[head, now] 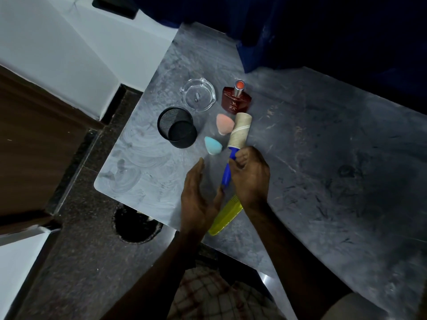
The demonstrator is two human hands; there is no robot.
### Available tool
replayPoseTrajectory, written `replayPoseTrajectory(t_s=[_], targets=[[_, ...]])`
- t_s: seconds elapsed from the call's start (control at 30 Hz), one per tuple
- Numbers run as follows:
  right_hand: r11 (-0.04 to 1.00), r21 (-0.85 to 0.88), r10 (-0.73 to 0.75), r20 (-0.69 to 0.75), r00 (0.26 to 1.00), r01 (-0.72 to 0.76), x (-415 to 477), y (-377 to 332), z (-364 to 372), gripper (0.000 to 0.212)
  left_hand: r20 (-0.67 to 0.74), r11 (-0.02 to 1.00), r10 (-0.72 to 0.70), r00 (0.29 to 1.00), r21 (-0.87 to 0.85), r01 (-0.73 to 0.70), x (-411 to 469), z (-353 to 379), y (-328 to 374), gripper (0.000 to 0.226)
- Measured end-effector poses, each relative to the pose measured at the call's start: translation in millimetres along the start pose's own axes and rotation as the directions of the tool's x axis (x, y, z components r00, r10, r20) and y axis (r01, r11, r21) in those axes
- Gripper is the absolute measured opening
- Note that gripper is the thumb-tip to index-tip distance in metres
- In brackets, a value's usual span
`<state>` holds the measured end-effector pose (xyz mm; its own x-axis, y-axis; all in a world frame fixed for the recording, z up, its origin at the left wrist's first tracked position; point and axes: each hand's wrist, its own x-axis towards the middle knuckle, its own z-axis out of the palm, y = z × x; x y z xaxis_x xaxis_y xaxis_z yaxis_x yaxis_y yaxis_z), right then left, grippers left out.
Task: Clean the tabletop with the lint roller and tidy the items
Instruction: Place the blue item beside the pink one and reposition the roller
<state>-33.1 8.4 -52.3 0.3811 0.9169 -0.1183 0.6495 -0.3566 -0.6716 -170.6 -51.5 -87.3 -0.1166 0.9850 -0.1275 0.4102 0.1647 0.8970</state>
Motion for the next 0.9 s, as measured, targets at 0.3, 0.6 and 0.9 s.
replayPoseTrajectory(t_s=[0.3,0.6,0.9], targets=[[0.968,-0.103,0.236,0.083,0.968,-0.227,0.6,6.4,5.8,0.032,0.039,1.0,0.011,0.999,-0.022,-0.01,9.3,6.9,-3.8,0.063],[0.938,0.045,0.333,0.15,0.931,-0.343,1.1,9.6,2.3,0.027,0.069,0.998,0.039,0.997,-0.059,-0.035,5.1,-1.0,6.0,0.047],[0.896,0.168,0.397,0.113,0.911,-0.411,-6.0,17.8,-5.0,0.02,0.075,0.981,0.159,0.984,-0.121,-0.15,8.6,-20.9,12.3,0.033]])
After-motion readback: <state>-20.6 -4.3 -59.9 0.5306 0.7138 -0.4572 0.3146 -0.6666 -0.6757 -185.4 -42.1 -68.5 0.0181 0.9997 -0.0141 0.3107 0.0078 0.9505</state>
